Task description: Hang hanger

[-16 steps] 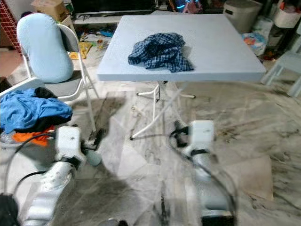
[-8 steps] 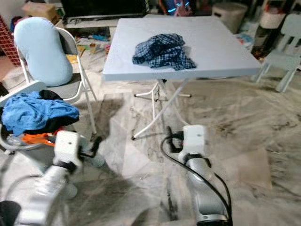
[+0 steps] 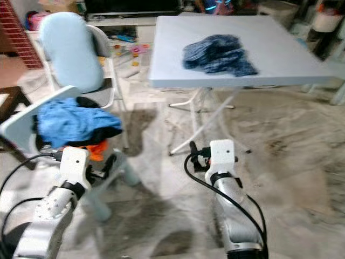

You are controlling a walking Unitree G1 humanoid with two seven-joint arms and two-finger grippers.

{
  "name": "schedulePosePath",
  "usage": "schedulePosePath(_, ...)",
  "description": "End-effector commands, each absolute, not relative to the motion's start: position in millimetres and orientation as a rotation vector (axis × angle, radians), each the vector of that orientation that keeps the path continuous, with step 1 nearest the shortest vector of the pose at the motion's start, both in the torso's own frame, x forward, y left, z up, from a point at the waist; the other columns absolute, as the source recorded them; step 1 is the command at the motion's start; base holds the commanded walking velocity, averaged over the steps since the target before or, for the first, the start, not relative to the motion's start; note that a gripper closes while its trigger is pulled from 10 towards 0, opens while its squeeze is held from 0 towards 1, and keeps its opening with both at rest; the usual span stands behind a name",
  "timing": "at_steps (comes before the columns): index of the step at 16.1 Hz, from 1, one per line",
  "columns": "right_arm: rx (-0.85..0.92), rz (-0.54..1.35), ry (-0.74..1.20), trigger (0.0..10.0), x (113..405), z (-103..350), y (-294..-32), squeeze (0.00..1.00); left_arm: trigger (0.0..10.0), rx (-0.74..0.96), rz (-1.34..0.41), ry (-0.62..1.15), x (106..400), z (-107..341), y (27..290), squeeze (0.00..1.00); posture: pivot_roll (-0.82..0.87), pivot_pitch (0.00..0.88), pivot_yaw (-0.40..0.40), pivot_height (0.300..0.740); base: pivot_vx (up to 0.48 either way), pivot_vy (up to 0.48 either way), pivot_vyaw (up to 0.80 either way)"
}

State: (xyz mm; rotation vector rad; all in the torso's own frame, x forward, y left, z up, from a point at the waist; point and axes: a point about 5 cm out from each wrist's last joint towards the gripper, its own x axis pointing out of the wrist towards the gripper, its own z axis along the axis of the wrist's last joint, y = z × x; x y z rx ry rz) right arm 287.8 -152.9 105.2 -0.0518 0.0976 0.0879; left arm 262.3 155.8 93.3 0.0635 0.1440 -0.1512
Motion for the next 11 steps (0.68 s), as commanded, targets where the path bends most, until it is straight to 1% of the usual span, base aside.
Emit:
schedulePosePath(1, -0.034, 0.058, 0.124, 10.0, 282.9, 100.5, -162.8, 0.0, 10.0, 0.022, -0.112, 0.147, 260.5, 92.8, 150.8, 0.0, 0.01, 0.111, -0.006, 0.74, 0.0, 0.476, 0.0)
schedulePosePath(5, -0.043, 0.055, 0.128, 10.0, 280.1, 100.5, -163.8, 0.0, 10.0, 0.016, -0.102, 0.122, 254.6, 93.1, 149.2, 0.0, 0.01, 0.119, -0.01, 0.74, 0.0, 0.0, 0.0)
schedulePosePath(11, -0.045, 0.025, 0.141, 10.0, 277.9, 99.9, -165.9, 0.0, 10.0, 0.016, -0.088, 0.114, 261.7, 95.8, 151.4, 0.0, -0.01, 0.129, 0.0, 0.74, 0.0, 0.0, 0.0)
